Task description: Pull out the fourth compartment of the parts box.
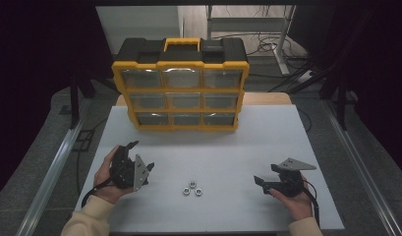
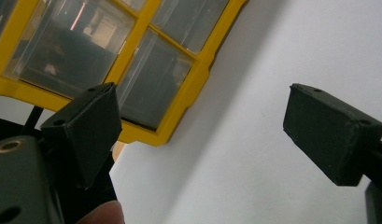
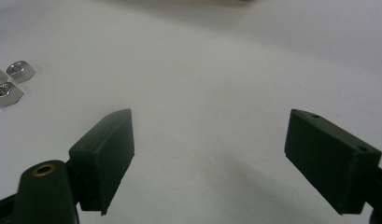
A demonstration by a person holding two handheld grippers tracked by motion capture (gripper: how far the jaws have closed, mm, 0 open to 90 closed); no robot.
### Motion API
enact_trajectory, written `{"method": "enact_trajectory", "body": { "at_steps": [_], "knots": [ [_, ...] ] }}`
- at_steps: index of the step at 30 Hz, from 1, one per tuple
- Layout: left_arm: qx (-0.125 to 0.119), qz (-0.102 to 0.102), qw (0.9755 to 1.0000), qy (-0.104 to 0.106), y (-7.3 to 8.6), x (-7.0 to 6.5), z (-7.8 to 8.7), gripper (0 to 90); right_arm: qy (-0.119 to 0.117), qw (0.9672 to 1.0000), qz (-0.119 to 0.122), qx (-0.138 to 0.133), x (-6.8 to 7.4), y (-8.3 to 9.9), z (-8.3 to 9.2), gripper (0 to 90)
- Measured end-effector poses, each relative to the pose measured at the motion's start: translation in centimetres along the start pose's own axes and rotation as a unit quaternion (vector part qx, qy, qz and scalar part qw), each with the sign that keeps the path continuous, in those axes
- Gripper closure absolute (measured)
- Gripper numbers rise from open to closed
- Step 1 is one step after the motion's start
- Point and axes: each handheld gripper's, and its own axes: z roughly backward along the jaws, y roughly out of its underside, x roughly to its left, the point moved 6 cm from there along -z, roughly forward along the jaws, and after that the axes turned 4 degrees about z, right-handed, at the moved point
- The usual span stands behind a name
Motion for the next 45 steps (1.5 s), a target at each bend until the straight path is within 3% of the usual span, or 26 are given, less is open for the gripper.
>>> {"method": "enact_trajectory", "body": {
  "at_steps": [25,45],
  "knots": [
    [-0.015,0.005,0.9999,-0.002,-1.4,2.5,-1.0,11.9,0.000,1.0000,0.004,0.000,0.2,0.0,0.0,16.6],
    [-0.004,-0.001,0.9999,-0.013,-2.1,4.6,-2.2,12.6,0.000,1.0000,0.002,-0.001,0.1,0.1,0.0,16.8]
  ]
}}
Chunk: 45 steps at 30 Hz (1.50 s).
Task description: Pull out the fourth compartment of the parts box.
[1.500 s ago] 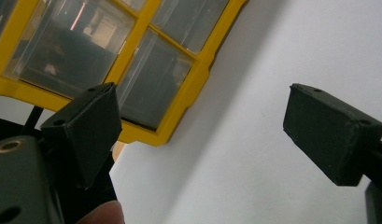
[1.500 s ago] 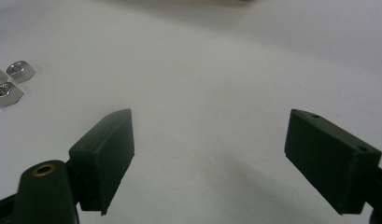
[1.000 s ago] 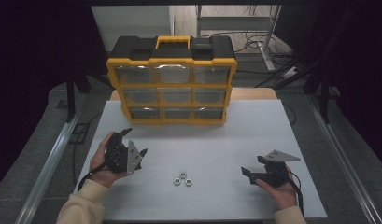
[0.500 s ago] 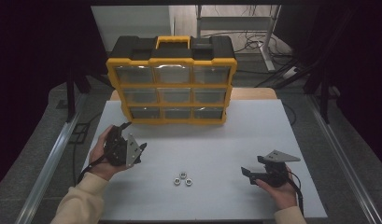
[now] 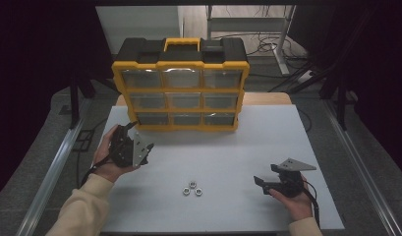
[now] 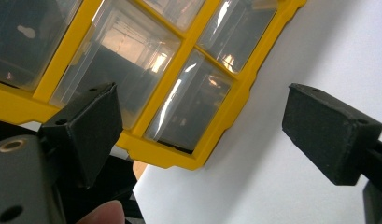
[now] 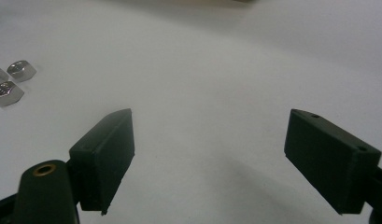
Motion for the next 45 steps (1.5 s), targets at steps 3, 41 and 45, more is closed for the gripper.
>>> {"method": "enact_trajectory", "body": {
  "at_steps": [3,41,45],
  "knots": [
    [0.004,0.000,1.0000,-0.003,0.0,0.2,-0.2,12.7,0.000,1.0000,0.000,-0.001,0.0,0.0,0.0,16.8],
    [0.009,-0.015,0.9998,-0.008,-1.4,2.9,-2.7,11.3,-0.005,1.0000,0.007,-0.001,-0.1,-0.1,-0.3,16.5],
    [0.015,-0.029,0.9994,-0.014,-1.6,3.1,-2.9,11.4,-0.005,1.0000,0.007,-0.001,-0.1,-0.1,-0.3,16.5]
  ]
}}
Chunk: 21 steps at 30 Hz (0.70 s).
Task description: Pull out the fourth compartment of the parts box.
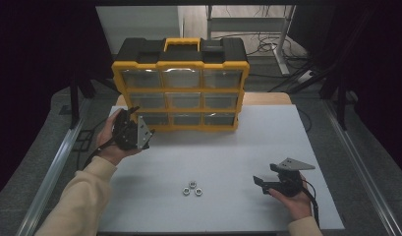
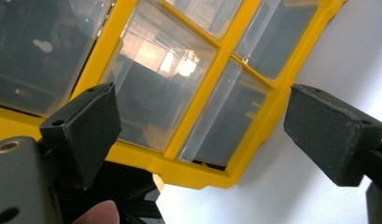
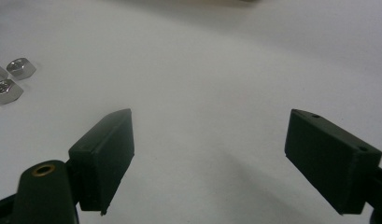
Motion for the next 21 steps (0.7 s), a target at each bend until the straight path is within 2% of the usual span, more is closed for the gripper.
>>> {"method": "enact_trajectory", "body": {
  "at_steps": [6,8,14,16,21],
  "knots": [
    [-0.001,-0.003,1.0000,-0.004,-0.2,0.0,-0.3,11.5,0.000,1.0000,0.000,0.000,0.0,0.0,0.0,16.5],
    [0.006,-0.009,0.9999,-0.005,-0.1,0.2,-0.3,11.6,-0.001,1.0000,0.000,-0.001,0.0,0.0,0.0,16.5],
    [0.010,-0.006,0.9999,-0.005,0.1,0.4,-1.0,12.0,-0.002,1.0000,0.000,0.000,0.0,0.0,0.0,16.4],
    [0.010,0.001,0.9999,-0.004,0.3,0.4,-1.3,12.0,-0.002,1.0000,0.000,0.000,0.0,0.0,0.0,16.4],
    [0.018,-0.003,0.9998,-0.010,0.3,0.7,-1.7,12.0,-0.001,1.0000,-0.001,0.000,0.0,0.0,0.0,16.5]
  ]
}}
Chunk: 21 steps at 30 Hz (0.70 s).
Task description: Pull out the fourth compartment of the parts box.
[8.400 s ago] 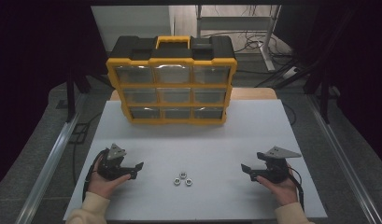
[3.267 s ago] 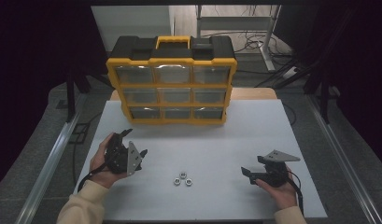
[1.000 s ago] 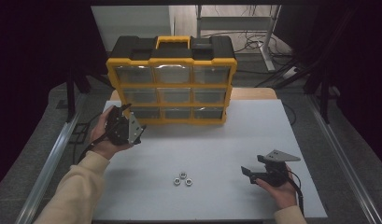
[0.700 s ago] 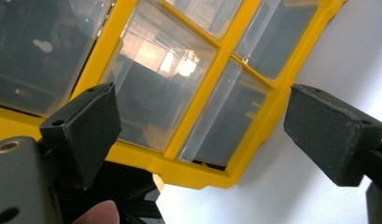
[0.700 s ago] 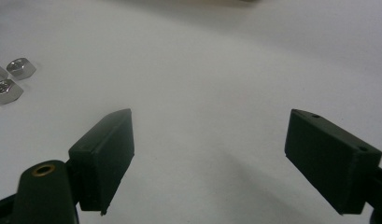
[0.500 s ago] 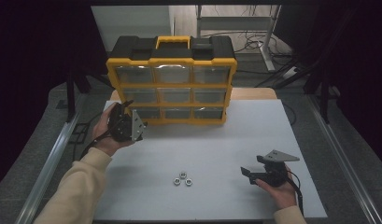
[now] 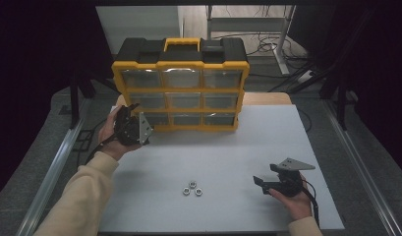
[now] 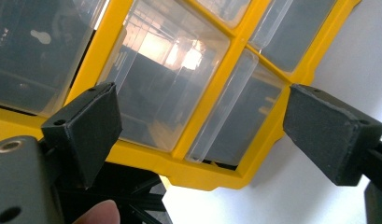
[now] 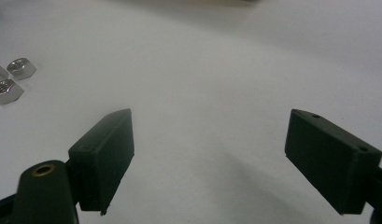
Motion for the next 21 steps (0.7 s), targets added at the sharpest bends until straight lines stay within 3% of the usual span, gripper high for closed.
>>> {"method": "enact_trajectory", "body": {
  "at_steps": [21],
  "knots": [
    [0.001,-0.017,0.9997,-0.017,-0.5,0.9,-1.1,14.4,0.003,1.0000,0.001,0.004,0.0,0.1,-0.1,16.4]
  ]
}}
